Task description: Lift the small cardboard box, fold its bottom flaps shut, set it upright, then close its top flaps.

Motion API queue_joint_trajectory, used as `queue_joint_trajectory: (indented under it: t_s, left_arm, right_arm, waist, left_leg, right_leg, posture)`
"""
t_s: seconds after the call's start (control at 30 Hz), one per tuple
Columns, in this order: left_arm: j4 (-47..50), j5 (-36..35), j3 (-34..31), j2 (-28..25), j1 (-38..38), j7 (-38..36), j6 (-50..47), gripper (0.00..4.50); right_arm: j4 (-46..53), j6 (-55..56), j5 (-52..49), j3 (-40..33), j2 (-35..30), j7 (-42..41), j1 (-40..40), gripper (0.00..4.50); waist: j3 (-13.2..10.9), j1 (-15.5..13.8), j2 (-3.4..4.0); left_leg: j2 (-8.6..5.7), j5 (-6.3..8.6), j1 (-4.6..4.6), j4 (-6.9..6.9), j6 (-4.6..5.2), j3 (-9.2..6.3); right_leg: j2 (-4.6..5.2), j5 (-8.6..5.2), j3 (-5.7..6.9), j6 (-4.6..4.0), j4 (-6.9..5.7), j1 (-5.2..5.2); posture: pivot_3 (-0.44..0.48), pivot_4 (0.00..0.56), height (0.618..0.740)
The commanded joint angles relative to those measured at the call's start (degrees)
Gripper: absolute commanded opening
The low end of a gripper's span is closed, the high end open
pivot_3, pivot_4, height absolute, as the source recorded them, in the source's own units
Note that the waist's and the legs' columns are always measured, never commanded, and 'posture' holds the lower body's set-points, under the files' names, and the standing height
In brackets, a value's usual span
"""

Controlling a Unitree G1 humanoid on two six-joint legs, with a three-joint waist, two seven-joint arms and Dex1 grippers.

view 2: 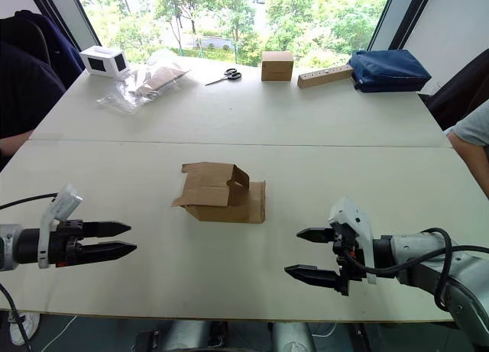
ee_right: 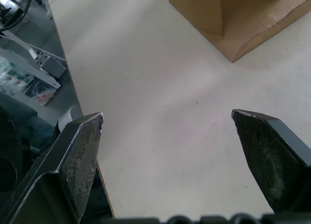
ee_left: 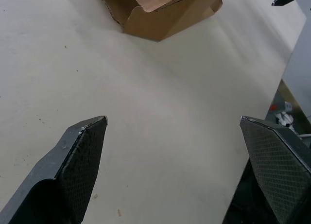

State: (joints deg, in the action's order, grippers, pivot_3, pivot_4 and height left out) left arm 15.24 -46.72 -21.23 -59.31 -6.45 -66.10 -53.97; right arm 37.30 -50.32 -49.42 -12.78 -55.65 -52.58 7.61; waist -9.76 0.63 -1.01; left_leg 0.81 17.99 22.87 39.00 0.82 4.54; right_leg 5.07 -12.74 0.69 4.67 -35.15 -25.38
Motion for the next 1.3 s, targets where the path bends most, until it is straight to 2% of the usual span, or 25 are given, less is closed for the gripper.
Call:
queue_joint_trajectory:
  t_s: [0.03,0.57,0.77,0.93,1.13,1.2,1.3]
  left_arm:
    - [1.0,1.0,0.0,-0.4,-0.1,-0.1,1.6,4.46]
    - [-2.0,0.3,-0.8,0.3,1.7,-0.6,2.1,4.46]
    - [-3.1,5.5,-0.2,1.8,5.1,2.8,9.1,4.46]
    - [-8.0,7.5,2.1,0.7,9.4,2.4,8.7,4.46]
    - [-17.7,1.9,7.2,-3.1,23.3,-1.3,-8.0,4.46]
    - [-24.6,0.6,10.2,-0.4,33.2,-1.7,-14.4,4.46]
    - [-31.0,0.3,13.3,3.5,41.7,-2.1,-19.0,4.46]
  right_arm:
    - [1.0,1.1,0.3,-0.5,-0.1,-0.3,0.2,4.46]
    - [-1.2,2.6,0.4,-1.1,1.1,-1.1,-2.0,4.46]
    - [-1.8,1.3,-0.3,-2.2,0.1,0.1,-4.0,4.46]
    - [-1.2,2.9,2.3,-2.2,-0.9,0.2,-4.1,4.46]
    - [0.2,4.3,3.6,-2.6,-1.4,1.5,-8.1,4.46]
    - [2.5,3.5,3.2,0.5,-0.2,3.6,-12.4,4.46]
    - [4.5,2.7,3.8,4.7,1.6,6.3,-16.5,4.46]
  waist:
    - [0.0,0.0,0.00]
    - [0.0,0.0,-0.01]
    - [0.0,-0.1,-0.01]
    - [0.0,-0.1,-0.01]
    - [0.0,-0.1,-0.06]
    - [0.0,-0.2,-0.07]
    - [0.0,-0.2,-0.13]
  left_leg:
    - [0.00,0.00,0.00,0.00,0.00,0.00]
    - [0.00,-0.02,0.00,0.02,0.02,0.00]
    - [-0.01,-0.02,-0.01,0.08,0.03,0.00]
    - [-0.02,-0.03,-0.03,0.11,0.04,0.00]
    - [-0.01,-0.05,-0.01,0.20,0.07,0.00]
    - [-0.02,-0.05,-0.05,0.20,0.08,0.01]
    - [-0.06,-0.06,-0.15,0.22,0.09,-0.02]
  right_leg:
    - [0.00,0.00,0.00,0.00,0.00,0.00]
    - [-0.01,0.00,0.04,0.00,-0.01,0.02]
    - [-0.04,0.01,0.07,0.01,-0.04,0.05]
    - [-0.07,0.01,0.11,0.01,-0.05,0.10]
    - [-0.44,0.03,0.22,0.06,-0.11,0.12]
    - [-0.50,0.03,0.22,0.10,-0.12,0.16]
    - [-0.54,0.11,0.25,0.29,-0.15,0.30]
  posture:
    - [0.000,0.150,0.740]
    - [0.000,0.150,0.740]
    - [0.000,0.150,0.740]
    - [0.000,0.150,0.740]
    - [0.000,0.150,0.740]
    - [0.000,0.150,0.740]
    - [0.000,0.150,0.740]
